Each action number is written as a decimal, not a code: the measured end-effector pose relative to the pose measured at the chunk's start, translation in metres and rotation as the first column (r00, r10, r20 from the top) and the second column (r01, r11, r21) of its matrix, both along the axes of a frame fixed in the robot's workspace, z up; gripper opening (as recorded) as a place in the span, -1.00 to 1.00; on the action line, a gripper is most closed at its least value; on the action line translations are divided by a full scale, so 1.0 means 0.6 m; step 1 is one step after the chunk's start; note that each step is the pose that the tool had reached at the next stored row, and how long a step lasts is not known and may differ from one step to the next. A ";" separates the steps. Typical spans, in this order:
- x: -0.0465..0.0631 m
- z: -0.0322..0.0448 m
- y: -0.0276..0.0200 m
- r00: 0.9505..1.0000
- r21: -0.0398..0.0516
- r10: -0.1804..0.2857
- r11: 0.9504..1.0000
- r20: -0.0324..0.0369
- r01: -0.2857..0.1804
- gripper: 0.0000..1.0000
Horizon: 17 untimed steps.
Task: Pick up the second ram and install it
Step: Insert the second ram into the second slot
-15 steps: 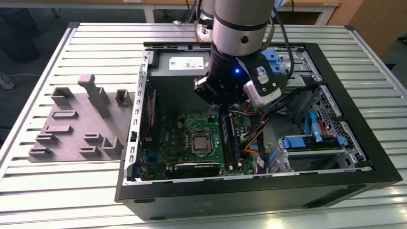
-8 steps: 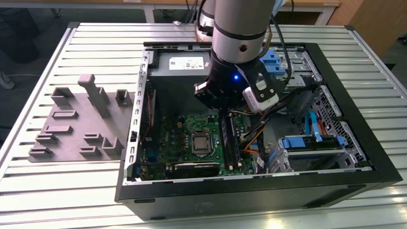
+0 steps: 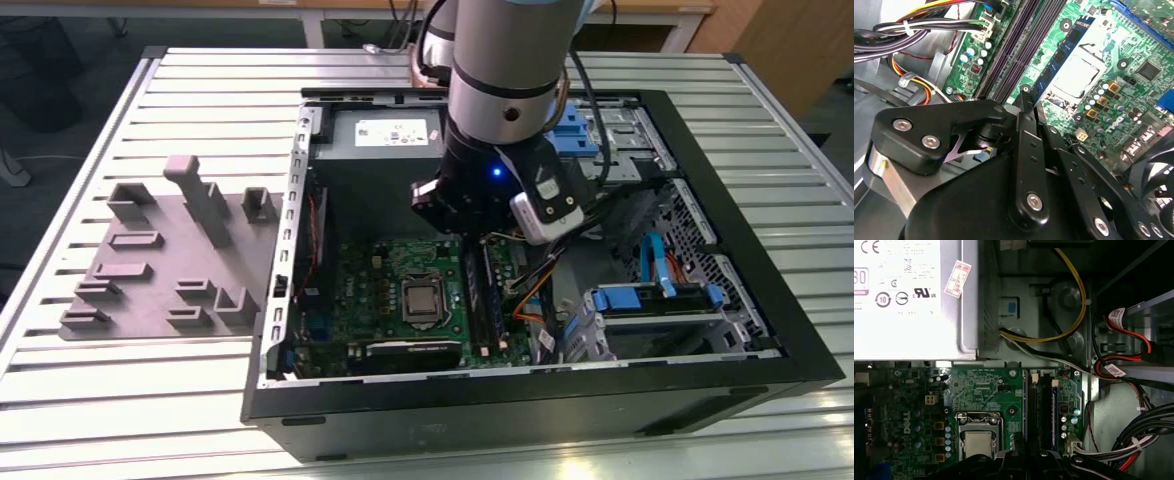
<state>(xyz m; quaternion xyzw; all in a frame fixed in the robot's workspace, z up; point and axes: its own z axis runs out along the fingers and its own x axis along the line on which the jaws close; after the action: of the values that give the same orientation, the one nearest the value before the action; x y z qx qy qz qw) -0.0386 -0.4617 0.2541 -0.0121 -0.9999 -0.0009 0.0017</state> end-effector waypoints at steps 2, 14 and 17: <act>0.001 -0.004 0.0000 1.000 0.000 -0.005 1.000 0.000 0.005 -0.72; 0.002 -0.031 0.0000 1.000 0.001 -0.012 1.000 0.000 0.012 -0.72; 0.002 -0.031 0.0000 1.000 0.002 -0.012 1.000 0.000 0.012 -0.72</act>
<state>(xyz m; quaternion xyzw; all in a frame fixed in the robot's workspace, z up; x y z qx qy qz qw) -0.0377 -0.4617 0.2352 -0.0179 -0.9998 -0.0018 0.0017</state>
